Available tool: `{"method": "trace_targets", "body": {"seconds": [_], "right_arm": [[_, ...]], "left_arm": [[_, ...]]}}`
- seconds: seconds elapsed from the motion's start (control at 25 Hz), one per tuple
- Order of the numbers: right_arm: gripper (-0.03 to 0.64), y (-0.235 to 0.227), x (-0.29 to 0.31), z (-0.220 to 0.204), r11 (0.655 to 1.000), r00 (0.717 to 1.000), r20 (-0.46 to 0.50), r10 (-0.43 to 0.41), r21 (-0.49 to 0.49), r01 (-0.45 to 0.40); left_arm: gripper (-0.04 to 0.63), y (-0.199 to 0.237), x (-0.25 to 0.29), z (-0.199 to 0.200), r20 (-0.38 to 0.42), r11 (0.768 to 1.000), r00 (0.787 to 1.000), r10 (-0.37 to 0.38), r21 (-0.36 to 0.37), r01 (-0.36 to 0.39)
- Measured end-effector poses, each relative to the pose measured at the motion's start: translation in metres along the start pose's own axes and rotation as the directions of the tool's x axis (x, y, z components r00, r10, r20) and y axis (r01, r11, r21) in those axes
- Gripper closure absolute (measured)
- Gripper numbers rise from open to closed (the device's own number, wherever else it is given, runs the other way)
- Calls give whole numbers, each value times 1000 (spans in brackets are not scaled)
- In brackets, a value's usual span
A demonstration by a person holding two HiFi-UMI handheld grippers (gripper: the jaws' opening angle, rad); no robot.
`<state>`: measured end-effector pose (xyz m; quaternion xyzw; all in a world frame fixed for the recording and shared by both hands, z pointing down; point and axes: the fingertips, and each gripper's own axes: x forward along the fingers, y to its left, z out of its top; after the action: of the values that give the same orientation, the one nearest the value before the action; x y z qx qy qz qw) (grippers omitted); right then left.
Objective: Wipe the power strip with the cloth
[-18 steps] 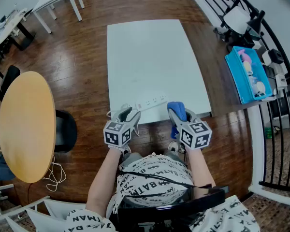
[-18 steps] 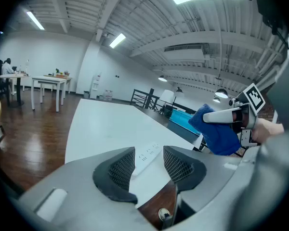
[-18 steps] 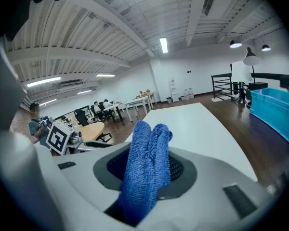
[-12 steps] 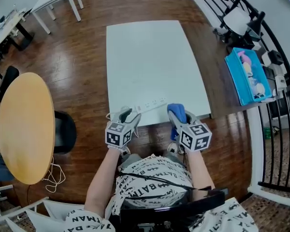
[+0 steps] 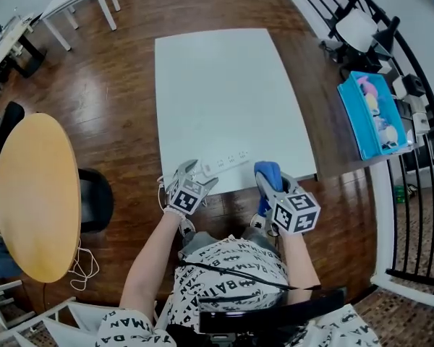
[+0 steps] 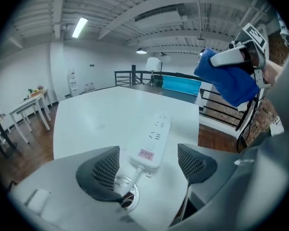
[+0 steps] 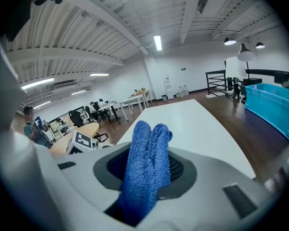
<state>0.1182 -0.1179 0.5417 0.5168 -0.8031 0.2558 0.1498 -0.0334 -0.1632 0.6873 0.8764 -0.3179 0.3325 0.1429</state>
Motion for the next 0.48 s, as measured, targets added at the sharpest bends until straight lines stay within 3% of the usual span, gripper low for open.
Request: {"method": "trace_targets", "body": {"seconds": [0.28, 0.48], "right_arm": [[486, -13, 2, 1, 999, 1000, -10, -26, 25, 26], [486, -16, 3, -1, 999, 999, -17, -32, 42, 32]], "left_arm": [[224, 2, 31, -5, -97, 976, 995, -16, 213, 36], [259, -3, 39, -17, -154, 971, 986, -59, 219, 92]]}}
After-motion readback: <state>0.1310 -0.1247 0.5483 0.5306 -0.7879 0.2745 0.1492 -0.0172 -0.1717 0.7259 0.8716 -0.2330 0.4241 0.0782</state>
